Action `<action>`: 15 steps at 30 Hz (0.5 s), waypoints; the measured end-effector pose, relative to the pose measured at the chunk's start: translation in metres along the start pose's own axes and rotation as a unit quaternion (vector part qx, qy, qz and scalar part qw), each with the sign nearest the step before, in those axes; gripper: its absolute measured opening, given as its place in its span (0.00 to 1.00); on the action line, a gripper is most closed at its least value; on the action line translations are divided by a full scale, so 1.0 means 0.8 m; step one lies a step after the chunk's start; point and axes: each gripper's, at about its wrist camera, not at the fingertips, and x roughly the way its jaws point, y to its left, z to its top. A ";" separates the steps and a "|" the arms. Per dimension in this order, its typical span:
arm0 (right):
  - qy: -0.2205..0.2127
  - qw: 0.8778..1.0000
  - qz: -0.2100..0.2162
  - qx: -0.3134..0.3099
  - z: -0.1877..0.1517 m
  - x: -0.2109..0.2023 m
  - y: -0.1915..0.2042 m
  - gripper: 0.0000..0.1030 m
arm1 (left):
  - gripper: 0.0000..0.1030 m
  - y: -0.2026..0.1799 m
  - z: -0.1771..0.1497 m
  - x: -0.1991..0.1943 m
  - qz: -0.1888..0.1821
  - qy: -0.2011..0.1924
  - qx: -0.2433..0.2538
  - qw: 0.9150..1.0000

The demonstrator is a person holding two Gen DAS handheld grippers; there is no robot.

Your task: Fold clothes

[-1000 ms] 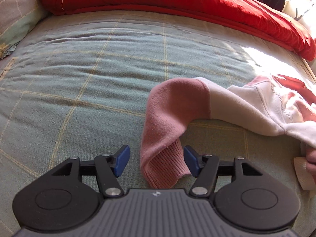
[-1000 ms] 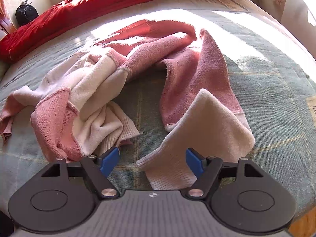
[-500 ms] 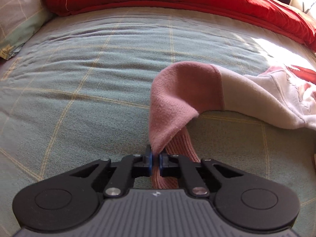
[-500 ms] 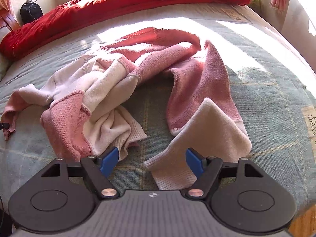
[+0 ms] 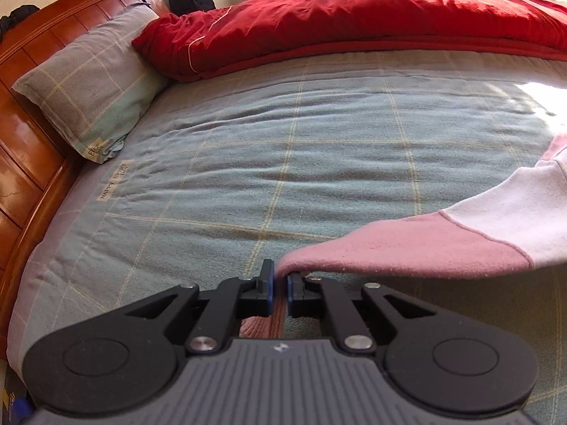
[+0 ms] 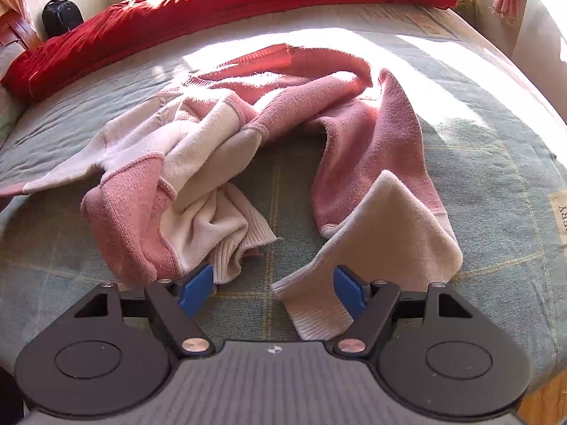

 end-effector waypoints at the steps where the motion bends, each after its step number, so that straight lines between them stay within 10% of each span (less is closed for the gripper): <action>1: 0.000 1.000 0.000 -0.001 0.000 -0.001 0.000 0.76 | 0.13 -0.002 -0.003 0.005 0.000 0.009 -0.001 1.000; 15: -0.020 0.999 0.006 0.024 -0.006 -0.015 -0.022 0.76 | 0.19 -0.015 -0.043 -0.020 -0.057 0.062 -0.023 0.996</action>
